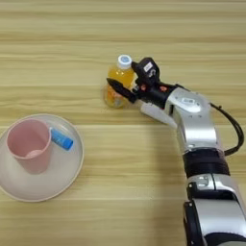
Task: Move the objects on the table
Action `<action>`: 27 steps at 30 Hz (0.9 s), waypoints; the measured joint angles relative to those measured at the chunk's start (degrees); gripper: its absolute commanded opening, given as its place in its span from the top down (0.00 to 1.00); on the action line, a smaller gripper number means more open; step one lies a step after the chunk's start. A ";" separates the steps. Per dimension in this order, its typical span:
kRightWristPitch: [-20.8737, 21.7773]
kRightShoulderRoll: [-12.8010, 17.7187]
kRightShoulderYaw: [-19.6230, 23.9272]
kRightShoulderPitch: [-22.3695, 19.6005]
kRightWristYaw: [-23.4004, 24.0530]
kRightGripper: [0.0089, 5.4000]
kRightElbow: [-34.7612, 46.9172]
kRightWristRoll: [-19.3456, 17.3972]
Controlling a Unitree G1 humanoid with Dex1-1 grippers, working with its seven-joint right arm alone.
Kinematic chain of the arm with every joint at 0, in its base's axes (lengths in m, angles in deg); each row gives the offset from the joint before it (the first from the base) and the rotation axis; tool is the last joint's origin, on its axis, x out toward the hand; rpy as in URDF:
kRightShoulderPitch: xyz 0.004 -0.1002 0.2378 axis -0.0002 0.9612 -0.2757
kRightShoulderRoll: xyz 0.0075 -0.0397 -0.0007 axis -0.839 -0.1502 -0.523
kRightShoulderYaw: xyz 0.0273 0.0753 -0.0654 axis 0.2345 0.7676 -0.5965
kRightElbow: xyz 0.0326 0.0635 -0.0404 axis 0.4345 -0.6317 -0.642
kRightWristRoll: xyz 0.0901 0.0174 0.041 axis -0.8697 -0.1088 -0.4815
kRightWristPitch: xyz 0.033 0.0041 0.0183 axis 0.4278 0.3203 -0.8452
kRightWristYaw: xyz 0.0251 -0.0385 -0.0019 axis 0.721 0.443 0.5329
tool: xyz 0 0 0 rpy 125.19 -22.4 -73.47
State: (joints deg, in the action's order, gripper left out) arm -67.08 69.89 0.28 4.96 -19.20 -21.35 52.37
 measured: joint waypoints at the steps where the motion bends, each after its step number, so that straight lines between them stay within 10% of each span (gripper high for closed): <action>1: -0.11 -0.12 -0.18 -0.07 -0.12 0.35 1.97 -0.13; 27: -6.36 -3.76 -7.93 3.98 -1.65 0.35 13.56 -2.19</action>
State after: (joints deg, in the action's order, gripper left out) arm -73.43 66.13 -7.65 8.95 -20.85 -7.79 50.18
